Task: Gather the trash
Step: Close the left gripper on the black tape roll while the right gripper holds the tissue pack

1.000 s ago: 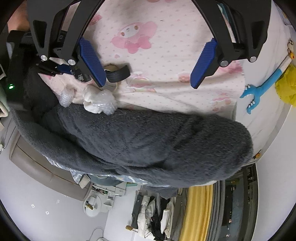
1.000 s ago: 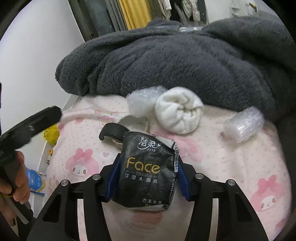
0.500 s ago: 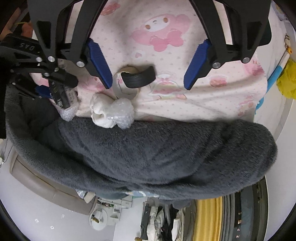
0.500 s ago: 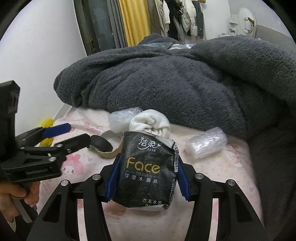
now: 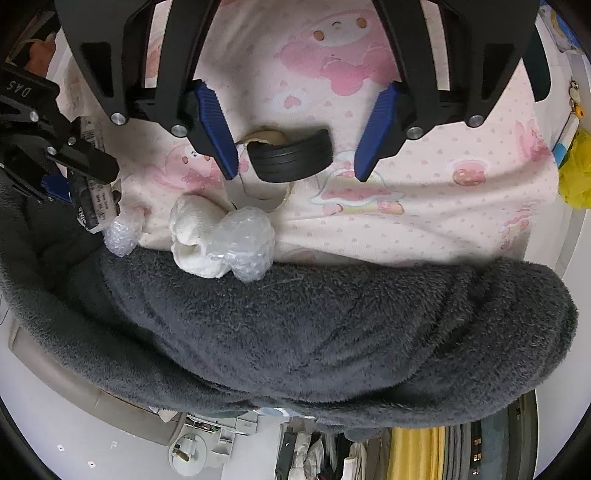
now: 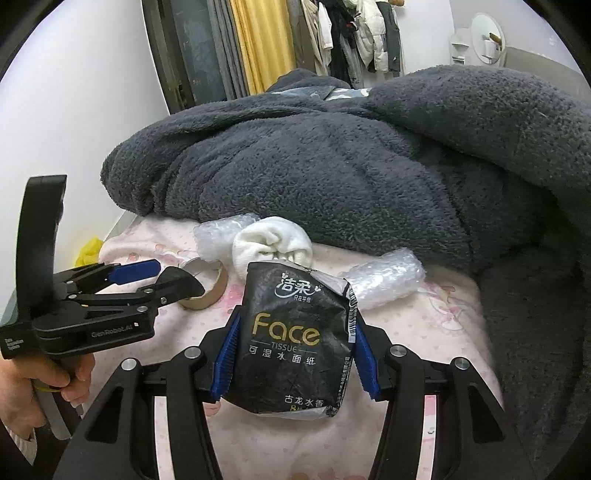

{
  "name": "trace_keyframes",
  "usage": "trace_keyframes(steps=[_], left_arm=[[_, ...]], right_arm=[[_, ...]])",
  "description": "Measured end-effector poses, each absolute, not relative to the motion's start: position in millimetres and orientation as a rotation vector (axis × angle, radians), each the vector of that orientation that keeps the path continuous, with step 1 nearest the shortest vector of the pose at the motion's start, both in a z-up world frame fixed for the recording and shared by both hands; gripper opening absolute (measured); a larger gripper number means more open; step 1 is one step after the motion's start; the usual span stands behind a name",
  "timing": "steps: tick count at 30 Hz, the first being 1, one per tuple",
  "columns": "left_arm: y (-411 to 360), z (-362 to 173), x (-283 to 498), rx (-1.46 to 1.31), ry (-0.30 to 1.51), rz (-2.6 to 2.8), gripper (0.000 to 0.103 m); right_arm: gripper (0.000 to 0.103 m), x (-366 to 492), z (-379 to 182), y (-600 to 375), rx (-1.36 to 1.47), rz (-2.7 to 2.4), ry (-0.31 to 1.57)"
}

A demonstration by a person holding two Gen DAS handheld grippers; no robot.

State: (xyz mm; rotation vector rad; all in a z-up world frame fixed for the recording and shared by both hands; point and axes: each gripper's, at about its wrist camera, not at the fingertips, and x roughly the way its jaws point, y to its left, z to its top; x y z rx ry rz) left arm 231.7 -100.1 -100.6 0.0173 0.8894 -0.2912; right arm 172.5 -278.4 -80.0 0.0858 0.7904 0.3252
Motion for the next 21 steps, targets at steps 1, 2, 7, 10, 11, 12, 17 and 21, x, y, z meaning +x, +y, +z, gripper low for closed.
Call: trace_keyframes(steps=[1,2,7,10,11,12,17,21], left_arm=[[-102,-102,234,0.019,0.893,-0.294,0.063],[-104,-103,235,0.021,0.897,-0.295,0.059],[-111,-105,235,0.051,0.900,-0.297,0.050],[-111,-106,236,0.045,0.903,-0.299,0.049],[-110,-107,237,0.034,0.906,-0.302,0.048],[-110,-107,239,0.025,0.907,-0.305,0.047],[-105,-100,234,0.007,0.872,-0.306,0.046],[-100,-90,228,-0.016,0.834,-0.316,0.046]], right_arm=[[0.055,173,-80,-280,0.089,0.324,0.789],[0.055,172,-79,-281,0.090,0.323,0.788],[0.055,172,-80,-286,0.097,0.319,0.787],[0.055,171,-80,-287,0.096,0.318,0.786],[0.055,171,-79,-287,0.095,0.317,0.786],[0.055,171,-79,-287,0.095,0.317,0.785],[0.055,171,-77,-289,0.098,0.314,0.781],[0.055,170,-74,-286,0.095,0.318,0.773]])
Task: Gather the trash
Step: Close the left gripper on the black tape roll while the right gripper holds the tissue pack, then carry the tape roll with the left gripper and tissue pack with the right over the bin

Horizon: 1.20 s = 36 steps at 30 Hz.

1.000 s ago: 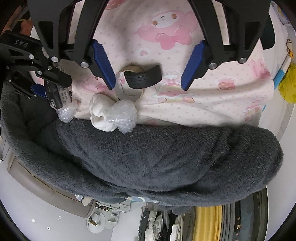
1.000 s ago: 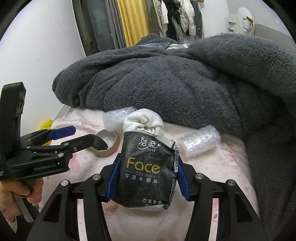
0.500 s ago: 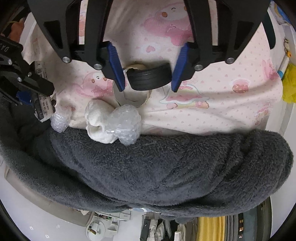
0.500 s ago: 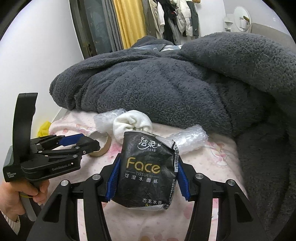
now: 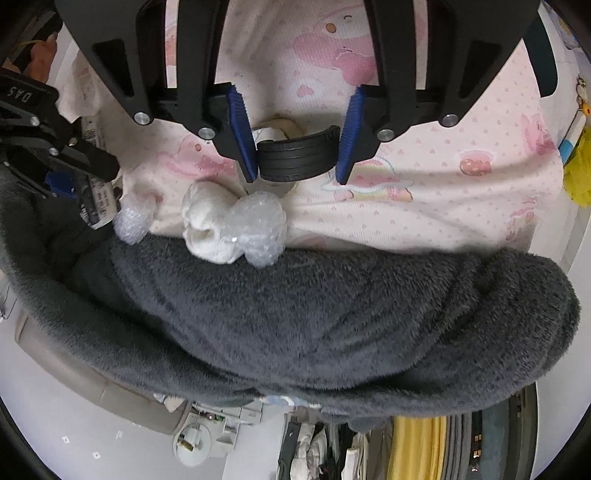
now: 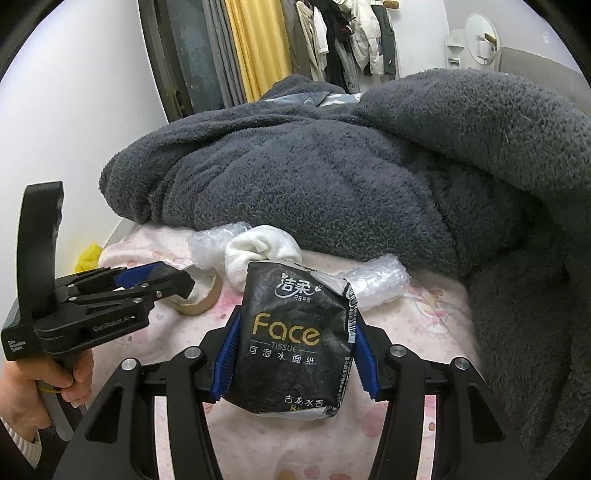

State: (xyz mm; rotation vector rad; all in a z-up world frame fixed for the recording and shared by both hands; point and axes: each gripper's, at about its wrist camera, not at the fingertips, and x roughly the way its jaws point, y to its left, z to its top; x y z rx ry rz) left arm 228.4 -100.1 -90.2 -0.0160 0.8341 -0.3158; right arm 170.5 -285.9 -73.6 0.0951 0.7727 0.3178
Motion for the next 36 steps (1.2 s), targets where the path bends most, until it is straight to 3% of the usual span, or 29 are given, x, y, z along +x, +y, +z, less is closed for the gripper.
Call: trace_keyframes(steps=[19,36], left_arm=[[-33,-44,195,-0.073,0.630,-0.276,0.046],[54,-46,177,-0.070,0.666,-0.124,0.046]], right_arm=[[0.055,177,-46,-231,0.087,0.385,0.722],[0.055,174,-21,-134,0.040,0.498,0.685]])
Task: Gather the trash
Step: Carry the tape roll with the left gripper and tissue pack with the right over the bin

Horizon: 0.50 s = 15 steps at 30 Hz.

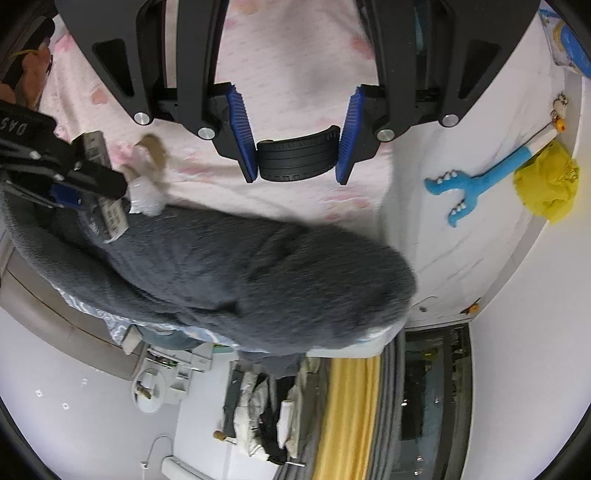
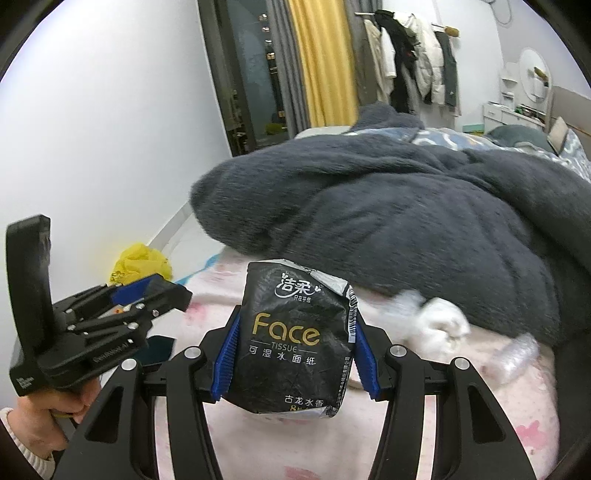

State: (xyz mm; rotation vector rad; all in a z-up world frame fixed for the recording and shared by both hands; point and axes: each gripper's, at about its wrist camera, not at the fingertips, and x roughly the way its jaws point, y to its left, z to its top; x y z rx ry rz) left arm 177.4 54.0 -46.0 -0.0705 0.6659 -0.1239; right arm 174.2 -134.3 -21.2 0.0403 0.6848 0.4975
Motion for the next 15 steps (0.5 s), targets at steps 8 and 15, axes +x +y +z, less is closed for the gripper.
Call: trace_keyframes(steps=[8,15], left_arm=[[102,-63,173,-0.079,0.752,-0.036,0.047],[140,-88,170,-0.106,0.854,0.008,0.047]], right_arm=[[0.055,164,-12,-84,0.022,0.567,0.674],[0.055,157,-10,-46,0.010,0.622,0.680]])
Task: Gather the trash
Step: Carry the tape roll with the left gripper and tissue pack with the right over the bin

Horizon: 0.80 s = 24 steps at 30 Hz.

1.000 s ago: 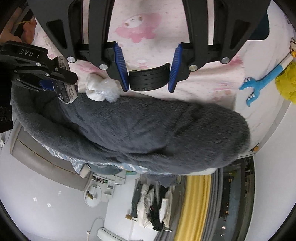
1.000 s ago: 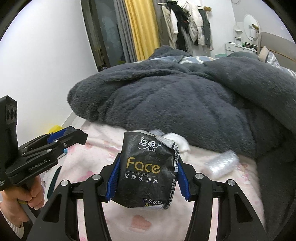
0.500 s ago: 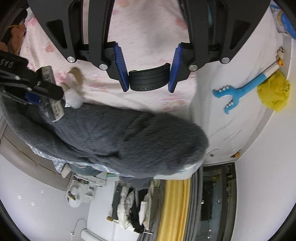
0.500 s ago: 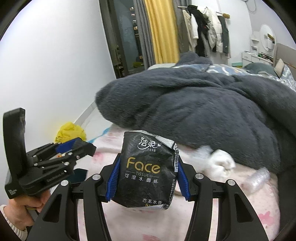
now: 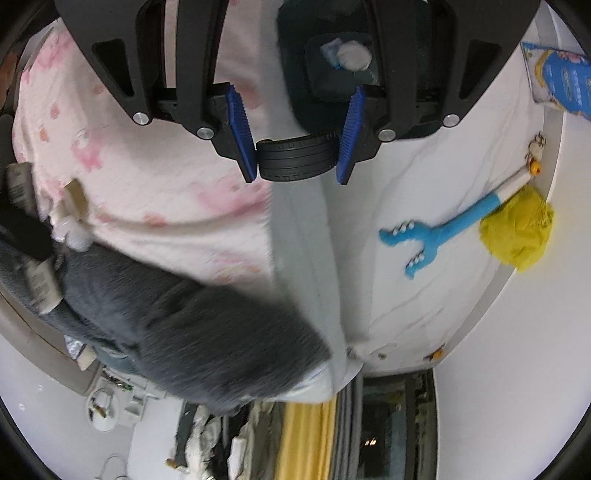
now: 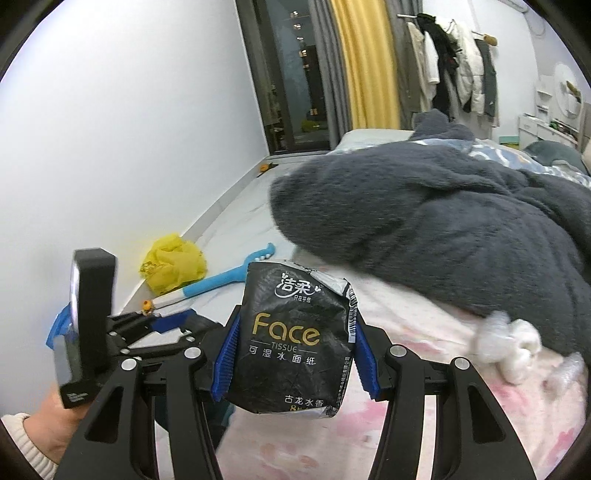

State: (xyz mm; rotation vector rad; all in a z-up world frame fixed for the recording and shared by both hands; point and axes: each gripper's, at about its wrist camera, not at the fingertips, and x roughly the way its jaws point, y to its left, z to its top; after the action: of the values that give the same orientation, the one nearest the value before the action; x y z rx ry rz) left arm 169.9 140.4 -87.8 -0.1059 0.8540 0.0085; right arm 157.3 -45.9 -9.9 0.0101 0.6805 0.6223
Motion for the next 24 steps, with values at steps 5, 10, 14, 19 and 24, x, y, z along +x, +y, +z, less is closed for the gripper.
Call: trace_keyframes(steps=[5,10,14,19,24], left_arm=[[169,-108,166,-0.164,0.923,0.035,0.047],[196,-133,163,-0.222,1.008,0.082,0.047],[209,-153,159,-0.266,1.081,0.100,0.048],[222,-182,150,-0.328,1.185,0.116,0.048],[223,-209,142,-0.338,1.296,0.110,0.049]], right_arm=[[0.055,151,-9,-20,0.001,0.663,0.687],[0.055,146,-9,2,-0.013,0.695,0.696],[0.055,144,-16,17,-0.020,0.722,0.724],[0.055,143,-27,37,-0.024,0.757,0.775],[0.055,139,-34,55,-0.046,0.776,0.800]])
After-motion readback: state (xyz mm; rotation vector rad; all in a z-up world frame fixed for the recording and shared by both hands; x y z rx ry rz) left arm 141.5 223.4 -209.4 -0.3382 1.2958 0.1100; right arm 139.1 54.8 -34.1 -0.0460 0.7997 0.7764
